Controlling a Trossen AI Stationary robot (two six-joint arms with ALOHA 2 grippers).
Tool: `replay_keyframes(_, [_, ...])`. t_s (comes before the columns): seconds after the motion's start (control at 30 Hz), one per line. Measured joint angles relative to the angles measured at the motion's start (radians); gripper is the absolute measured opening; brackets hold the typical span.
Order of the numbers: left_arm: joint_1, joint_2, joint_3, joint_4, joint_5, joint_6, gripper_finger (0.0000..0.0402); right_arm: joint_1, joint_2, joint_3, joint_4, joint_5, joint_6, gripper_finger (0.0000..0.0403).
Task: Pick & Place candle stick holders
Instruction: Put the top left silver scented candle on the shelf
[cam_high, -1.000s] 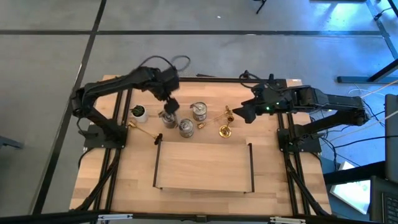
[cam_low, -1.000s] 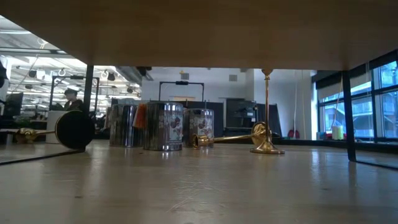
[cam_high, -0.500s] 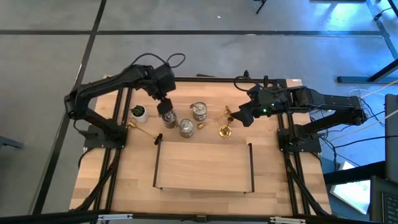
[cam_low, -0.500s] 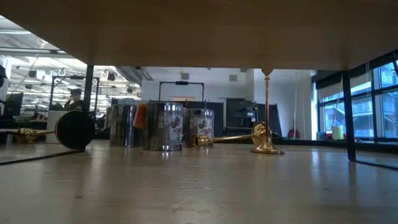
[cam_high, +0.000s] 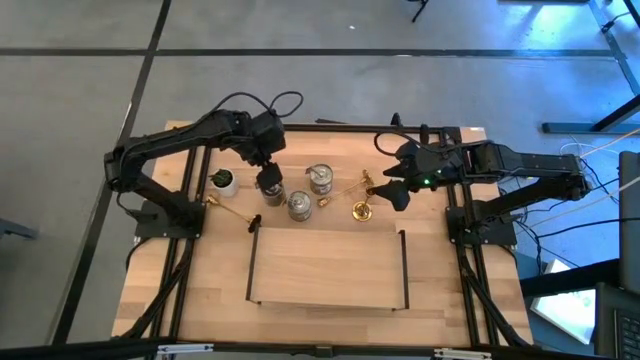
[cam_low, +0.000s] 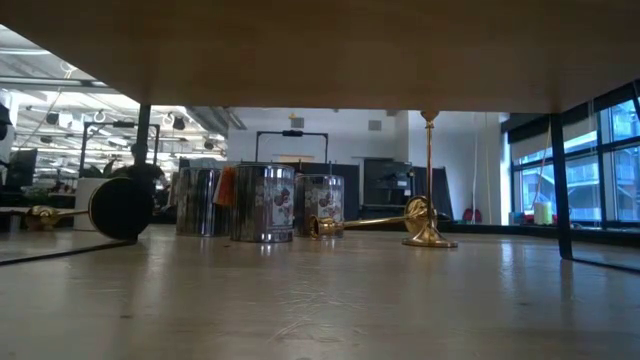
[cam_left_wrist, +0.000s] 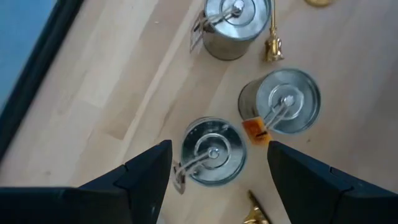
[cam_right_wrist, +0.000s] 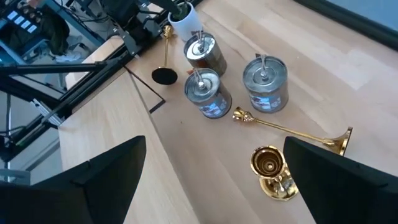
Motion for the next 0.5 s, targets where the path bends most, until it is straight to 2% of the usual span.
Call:
replay_keyframes(0.27, [-0.006,0.014,-0.001,-0.023,-0.026,0.067,0.0282,0.005,0.0,0.0,-0.001,0.01,-0.003,0.0383])
replay_keyframes(0.5, [-0.016,0.024,-0.002,-0.023,-0.03,0.051,0.0373,0.006,0.0,0.0,-0.002,0.01,-0.009,0.0383])
